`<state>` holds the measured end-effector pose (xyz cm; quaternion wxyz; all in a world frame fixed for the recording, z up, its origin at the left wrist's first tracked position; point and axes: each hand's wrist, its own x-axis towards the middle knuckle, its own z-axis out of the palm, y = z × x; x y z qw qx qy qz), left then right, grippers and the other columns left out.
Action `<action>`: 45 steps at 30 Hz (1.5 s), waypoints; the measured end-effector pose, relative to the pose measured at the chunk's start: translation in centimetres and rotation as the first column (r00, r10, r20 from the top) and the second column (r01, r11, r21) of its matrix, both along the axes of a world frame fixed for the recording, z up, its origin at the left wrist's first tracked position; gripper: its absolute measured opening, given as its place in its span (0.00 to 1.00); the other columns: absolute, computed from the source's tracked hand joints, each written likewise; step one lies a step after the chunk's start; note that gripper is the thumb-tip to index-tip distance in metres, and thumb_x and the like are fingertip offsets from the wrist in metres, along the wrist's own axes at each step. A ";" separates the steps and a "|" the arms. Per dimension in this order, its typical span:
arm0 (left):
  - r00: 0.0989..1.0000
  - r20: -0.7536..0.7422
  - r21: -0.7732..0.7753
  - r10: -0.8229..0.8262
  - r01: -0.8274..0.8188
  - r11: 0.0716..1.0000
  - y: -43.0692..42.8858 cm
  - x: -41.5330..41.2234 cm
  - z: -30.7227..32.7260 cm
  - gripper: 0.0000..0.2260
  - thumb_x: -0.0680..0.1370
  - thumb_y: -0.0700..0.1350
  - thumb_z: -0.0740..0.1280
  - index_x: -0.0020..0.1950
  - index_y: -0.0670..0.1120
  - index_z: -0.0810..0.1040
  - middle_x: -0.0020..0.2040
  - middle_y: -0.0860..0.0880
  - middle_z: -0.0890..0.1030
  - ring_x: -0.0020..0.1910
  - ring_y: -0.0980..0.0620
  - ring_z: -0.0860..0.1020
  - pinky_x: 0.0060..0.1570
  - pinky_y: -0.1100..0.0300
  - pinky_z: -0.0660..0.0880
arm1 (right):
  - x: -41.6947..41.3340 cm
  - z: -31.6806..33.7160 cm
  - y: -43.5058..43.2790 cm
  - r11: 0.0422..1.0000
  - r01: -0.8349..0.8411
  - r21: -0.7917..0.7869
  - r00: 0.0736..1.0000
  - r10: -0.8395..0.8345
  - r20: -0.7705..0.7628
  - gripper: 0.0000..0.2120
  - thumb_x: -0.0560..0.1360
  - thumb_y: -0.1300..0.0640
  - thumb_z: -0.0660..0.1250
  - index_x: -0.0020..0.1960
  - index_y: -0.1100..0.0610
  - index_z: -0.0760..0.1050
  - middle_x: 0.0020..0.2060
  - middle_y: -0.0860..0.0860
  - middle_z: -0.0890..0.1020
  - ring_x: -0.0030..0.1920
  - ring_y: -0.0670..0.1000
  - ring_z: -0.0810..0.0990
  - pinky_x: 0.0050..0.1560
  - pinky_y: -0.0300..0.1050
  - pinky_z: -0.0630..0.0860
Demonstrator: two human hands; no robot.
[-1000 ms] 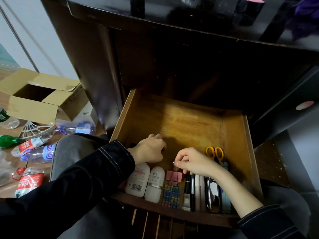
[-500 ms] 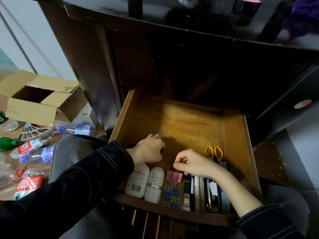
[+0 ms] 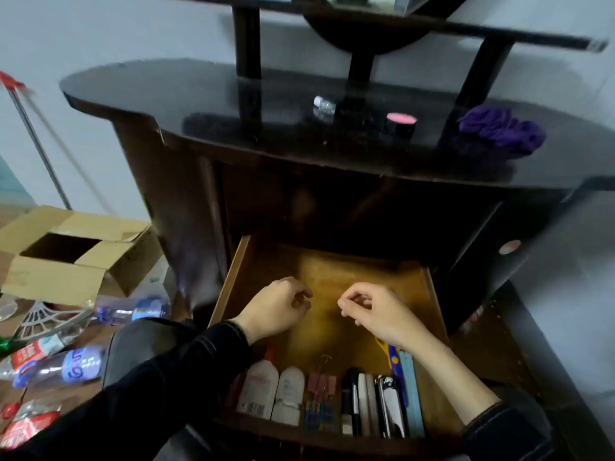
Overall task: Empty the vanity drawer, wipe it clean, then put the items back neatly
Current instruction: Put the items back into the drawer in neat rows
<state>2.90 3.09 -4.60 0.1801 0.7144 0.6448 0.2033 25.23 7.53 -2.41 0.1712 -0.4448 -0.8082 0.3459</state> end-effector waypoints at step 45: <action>0.826 0.544 0.495 -0.151 -0.170 0.852 10.5 -0.7 22.9 0.04 0.79 0.37 0.67 0.50 0.44 0.73 0.41 0.52 0.77 0.35 0.52 0.78 0.33 0.59 0.71 | -3.3 20.3 11.3 0.932 0.309 0.188 0.900 -0.223 -0.374 0.16 0.72 0.40 0.74 0.56 0.43 0.78 0.51 0.38 0.81 0.56 0.38 0.79 0.52 0.40 0.75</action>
